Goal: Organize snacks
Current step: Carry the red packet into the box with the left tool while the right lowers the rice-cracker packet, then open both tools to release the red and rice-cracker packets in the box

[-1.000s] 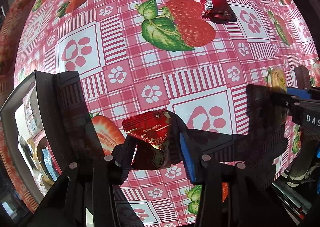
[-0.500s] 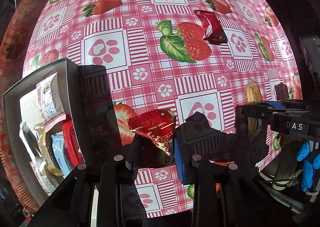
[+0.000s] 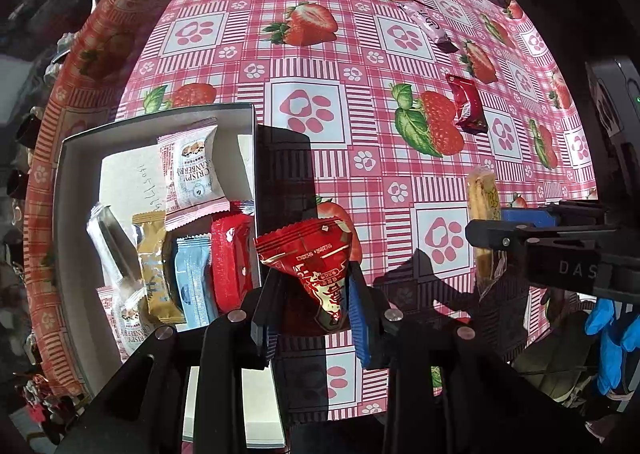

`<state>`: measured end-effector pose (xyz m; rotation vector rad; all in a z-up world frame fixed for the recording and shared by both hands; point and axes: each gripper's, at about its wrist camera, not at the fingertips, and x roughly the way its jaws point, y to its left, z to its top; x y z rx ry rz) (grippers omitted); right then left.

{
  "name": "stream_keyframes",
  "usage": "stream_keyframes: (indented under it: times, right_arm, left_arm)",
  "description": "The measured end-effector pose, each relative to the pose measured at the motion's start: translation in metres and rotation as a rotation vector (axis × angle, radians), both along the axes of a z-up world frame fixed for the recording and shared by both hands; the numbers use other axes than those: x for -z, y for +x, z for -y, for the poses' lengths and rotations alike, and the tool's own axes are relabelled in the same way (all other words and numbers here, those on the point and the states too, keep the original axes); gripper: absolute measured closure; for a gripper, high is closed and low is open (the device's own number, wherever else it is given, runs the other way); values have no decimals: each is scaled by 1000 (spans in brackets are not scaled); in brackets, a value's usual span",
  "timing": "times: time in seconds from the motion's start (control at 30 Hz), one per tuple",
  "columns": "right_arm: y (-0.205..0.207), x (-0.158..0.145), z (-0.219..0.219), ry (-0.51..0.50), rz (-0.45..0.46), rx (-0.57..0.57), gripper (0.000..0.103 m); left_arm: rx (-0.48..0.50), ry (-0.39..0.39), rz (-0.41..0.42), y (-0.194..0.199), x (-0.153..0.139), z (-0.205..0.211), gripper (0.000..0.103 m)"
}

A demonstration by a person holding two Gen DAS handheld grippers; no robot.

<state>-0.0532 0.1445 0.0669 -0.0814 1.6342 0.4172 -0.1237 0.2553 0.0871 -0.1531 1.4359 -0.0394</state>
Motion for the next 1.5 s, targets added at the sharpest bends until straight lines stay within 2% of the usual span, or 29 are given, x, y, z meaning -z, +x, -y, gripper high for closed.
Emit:
stream_keyframes:
  times: [0.2, 0.4, 0.73, 1.03, 1.4, 1.43, 1.5]
  right_arm:
    - [-15, -6, -56, 16, 9, -93, 65]
    - [-29, -2, -91, 40, 12, -182, 65]
    - [-55, -5, -157, 62, 4, -313, 65]
    - [-68, 4, -197, 64, -16, -372, 65]
    - [-74, 9, -211, 60, -37, -387, 65]
    - [-74, 9, -211, 60, -42, -385, 65]
    - [-74, 11, -211, 57, -53, -380, 65]
  left_arm:
    - [-100, 9, 4, -21, 1, -40, 70]
    - [-199, 15, -14, -45, 7, -78, 70]
    - [-295, 21, -48, -72, 19, -114, 70]
    - [-328, 18, -80, -84, 31, -129, 70]
    - [-332, 24, -103, -91, 38, -135, 69]
    - [-334, 26, -105, -89, 39, -134, 69]
    - [-337, 28, -114, -90, 40, -132, 59]
